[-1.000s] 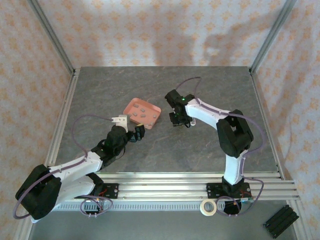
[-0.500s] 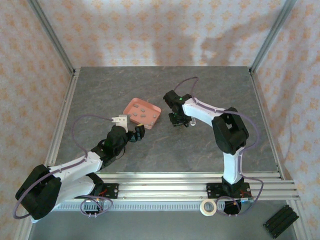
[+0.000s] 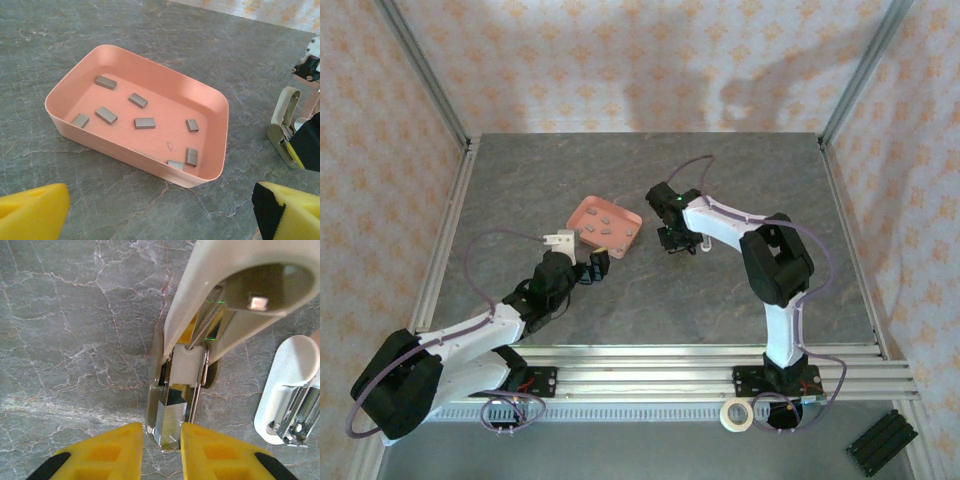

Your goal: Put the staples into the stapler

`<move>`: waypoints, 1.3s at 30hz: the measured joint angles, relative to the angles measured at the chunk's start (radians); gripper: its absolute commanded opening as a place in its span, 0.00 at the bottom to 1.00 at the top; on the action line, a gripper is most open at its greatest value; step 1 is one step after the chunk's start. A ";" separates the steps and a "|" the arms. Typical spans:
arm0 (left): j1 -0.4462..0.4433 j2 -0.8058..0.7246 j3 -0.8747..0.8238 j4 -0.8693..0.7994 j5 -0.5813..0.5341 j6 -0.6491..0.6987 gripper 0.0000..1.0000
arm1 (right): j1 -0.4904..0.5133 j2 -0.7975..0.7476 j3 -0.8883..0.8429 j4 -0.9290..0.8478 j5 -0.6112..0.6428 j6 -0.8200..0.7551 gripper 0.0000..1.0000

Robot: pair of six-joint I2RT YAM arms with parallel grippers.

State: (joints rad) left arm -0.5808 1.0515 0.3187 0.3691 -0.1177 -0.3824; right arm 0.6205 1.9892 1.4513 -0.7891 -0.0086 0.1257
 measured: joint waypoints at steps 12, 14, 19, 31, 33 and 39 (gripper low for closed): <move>0.000 -0.037 0.000 -0.026 -0.004 0.000 0.94 | 0.005 0.014 0.000 0.003 0.024 -0.001 0.21; 0.000 -0.044 0.000 -0.027 -0.005 0.000 0.94 | 0.007 0.014 0.000 0.003 0.029 -0.001 0.20; 0.000 -0.055 0.000 -0.030 -0.019 0.000 0.94 | 0.009 0.014 0.000 0.003 0.036 -0.001 0.19; 0.000 -0.057 0.000 -0.035 -0.022 0.015 0.94 | 0.014 0.005 -0.011 0.012 0.050 0.000 0.17; 0.000 -0.057 0.000 -0.039 -0.022 0.015 0.94 | 0.014 0.000 -0.014 0.013 0.050 0.000 0.17; 0.000 -0.057 0.000 -0.041 -0.022 0.018 0.94 | 0.014 -0.030 -0.019 0.019 0.050 0.000 0.16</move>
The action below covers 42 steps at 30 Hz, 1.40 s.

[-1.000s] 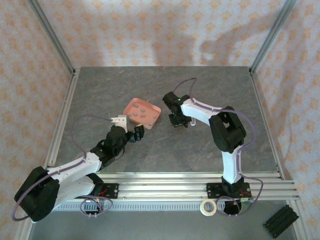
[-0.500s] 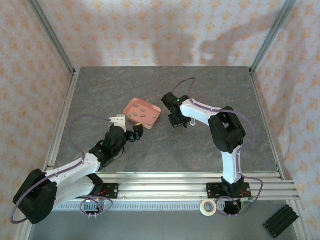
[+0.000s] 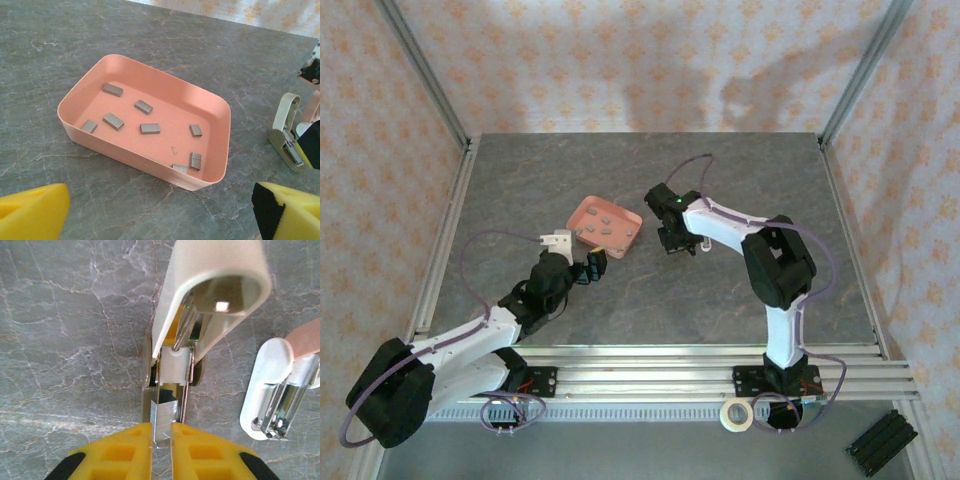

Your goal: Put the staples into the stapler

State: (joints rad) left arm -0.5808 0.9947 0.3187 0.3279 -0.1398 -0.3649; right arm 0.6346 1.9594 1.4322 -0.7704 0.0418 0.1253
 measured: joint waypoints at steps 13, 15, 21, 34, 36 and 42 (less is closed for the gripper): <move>0.000 0.000 0.000 0.000 0.000 0.000 0.94 | 0.000 -0.039 -0.011 0.004 0.001 0.001 0.16; 0.000 0.000 0.000 0.000 0.000 0.000 0.94 | 0.000 -0.047 -0.017 0.004 0.002 0.001 0.16; 0.000 0.000 0.000 0.000 0.000 0.000 0.94 | 0.000 -0.077 -0.023 0.003 0.009 0.002 0.16; 0.000 0.000 0.000 0.000 0.000 0.000 0.94 | 0.006 -0.141 -0.071 -0.002 0.035 0.009 0.16; 0.000 0.000 0.000 0.000 0.000 0.000 0.94 | 0.006 -0.159 -0.081 -0.005 0.042 0.012 0.16; 0.000 0.000 0.000 0.000 0.000 0.000 0.94 | 0.006 -0.214 -0.122 -0.014 0.062 0.028 0.16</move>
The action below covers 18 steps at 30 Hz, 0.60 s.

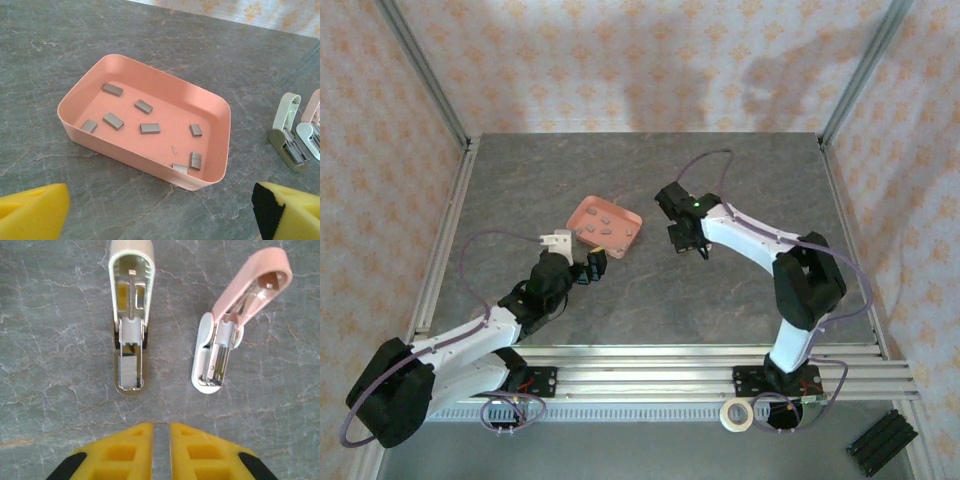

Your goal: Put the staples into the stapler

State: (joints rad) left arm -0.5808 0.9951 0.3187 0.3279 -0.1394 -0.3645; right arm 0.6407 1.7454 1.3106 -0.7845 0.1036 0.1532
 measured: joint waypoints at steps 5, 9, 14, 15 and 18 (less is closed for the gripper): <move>0.000 0.000 0.000 0.000 0.000 0.000 0.94 | 0.000 -0.031 -0.053 -0.016 0.006 0.019 0.16; 0.000 0.000 0.000 0.000 0.000 0.000 0.94 | 0.000 -0.047 -0.100 -0.020 0.006 0.034 0.16; 0.000 0.000 0.000 0.000 0.000 0.000 0.94 | 0.000 -0.060 -0.148 -0.024 0.006 0.056 0.16; 0.000 0.002 0.000 0.000 0.000 0.000 0.94 | 0.000 -0.061 -0.152 -0.025 0.006 0.057 0.16; 0.000 0.004 0.000 0.001 0.000 0.000 0.94 | 0.000 -0.061 -0.165 -0.024 0.005 0.064 0.16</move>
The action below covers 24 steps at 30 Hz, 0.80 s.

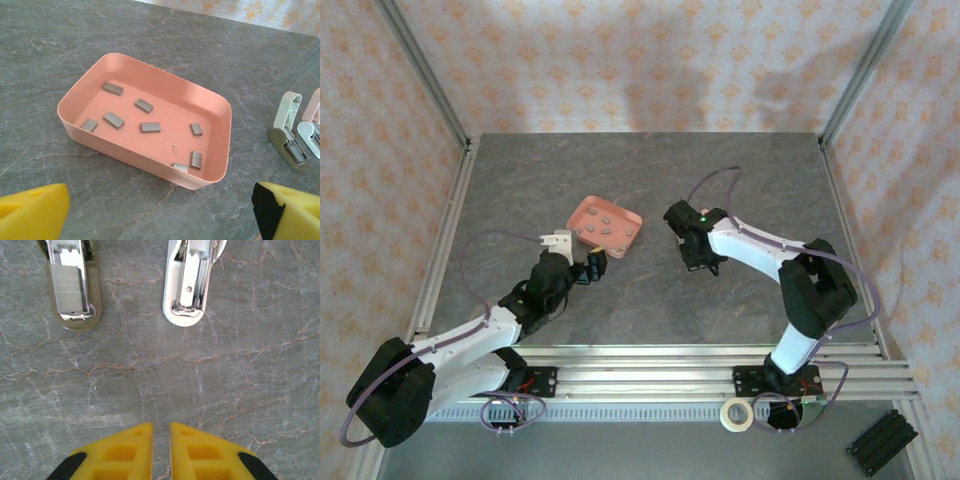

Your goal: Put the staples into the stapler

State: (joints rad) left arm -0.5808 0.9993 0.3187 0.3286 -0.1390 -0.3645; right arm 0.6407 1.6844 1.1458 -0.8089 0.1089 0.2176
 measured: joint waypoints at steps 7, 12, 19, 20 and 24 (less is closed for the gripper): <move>0.000 0.006 0.000 0.000 0.000 0.000 0.94 | 0.000 0.000 -0.014 0.002 -0.005 0.011 0.17; 0.000 0.011 0.000 0.000 0.000 0.000 0.94 | 0.000 0.013 0.010 0.005 -0.023 0.008 0.26; 0.000 0.011 0.000 0.000 -0.005 0.000 0.94 | -0.002 0.121 0.160 0.027 -0.054 -0.028 0.29; 0.000 0.011 0.000 0.000 -0.006 0.000 0.94 | -0.002 0.137 0.176 0.030 -0.058 -0.034 0.29; 0.001 0.011 0.000 -0.001 -0.020 0.000 0.94 | -0.005 0.209 0.238 0.036 -0.077 -0.060 0.29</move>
State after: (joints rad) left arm -0.5800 1.0107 0.3183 0.3279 -0.1589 -0.3645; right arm 0.6357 1.8931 1.3838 -0.7731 0.0315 0.1574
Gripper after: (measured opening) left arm 0.942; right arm 0.290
